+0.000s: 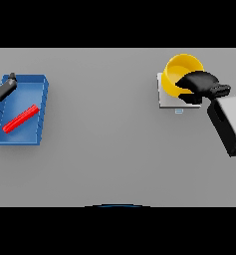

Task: Pick up the red beaker and tilt it to pour out 1 green nut into yellow bowl. Pick up the yellow bowl and place it on the metallic measuring scale.

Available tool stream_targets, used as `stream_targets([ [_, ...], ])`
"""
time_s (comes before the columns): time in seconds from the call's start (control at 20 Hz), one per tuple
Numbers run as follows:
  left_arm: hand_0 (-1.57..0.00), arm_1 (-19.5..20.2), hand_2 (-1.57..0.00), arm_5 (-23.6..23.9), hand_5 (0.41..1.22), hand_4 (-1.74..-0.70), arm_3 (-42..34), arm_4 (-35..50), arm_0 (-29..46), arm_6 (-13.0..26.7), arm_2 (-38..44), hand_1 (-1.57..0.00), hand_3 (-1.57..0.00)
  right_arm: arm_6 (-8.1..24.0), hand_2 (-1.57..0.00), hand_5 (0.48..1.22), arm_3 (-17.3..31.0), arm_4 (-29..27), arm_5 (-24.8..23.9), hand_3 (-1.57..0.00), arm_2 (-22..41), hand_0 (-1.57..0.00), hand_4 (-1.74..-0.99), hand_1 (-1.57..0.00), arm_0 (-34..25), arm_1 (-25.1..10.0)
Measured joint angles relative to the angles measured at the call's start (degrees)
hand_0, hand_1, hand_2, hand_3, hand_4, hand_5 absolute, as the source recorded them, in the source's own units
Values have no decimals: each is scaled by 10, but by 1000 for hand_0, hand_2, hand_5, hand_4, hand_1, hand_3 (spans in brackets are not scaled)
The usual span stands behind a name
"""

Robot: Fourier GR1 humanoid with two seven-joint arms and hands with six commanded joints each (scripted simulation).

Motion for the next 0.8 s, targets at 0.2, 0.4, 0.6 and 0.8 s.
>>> stream_targets([
  [0.2,1,-2,1,4,662,-724,-2,1,6,-8,0,1,1,-3,-381,909,24,19,9,-506,16,-324,-1560,-288,-19,4],
  [0.4,1,0,1,0,664,-723,11,1,-8,-6,2,1,1,-26,-156,838,26,19,2,-359,18,-132,-1542,-117,-20,4],
  [0.6,1,-4,1,6,664,-723,29,-1,-10,-16,2,1,1,-33,-63,786,41,17,-7,-244,13,-54,-1518,-48,-19,2],
  [0.8,1,-3,1,3,665,-726,28,-4,-19,-10,0,1,1,-11,-25,738,28,11,9,-146,9,-21,-1478,-19,-11,-2],
])
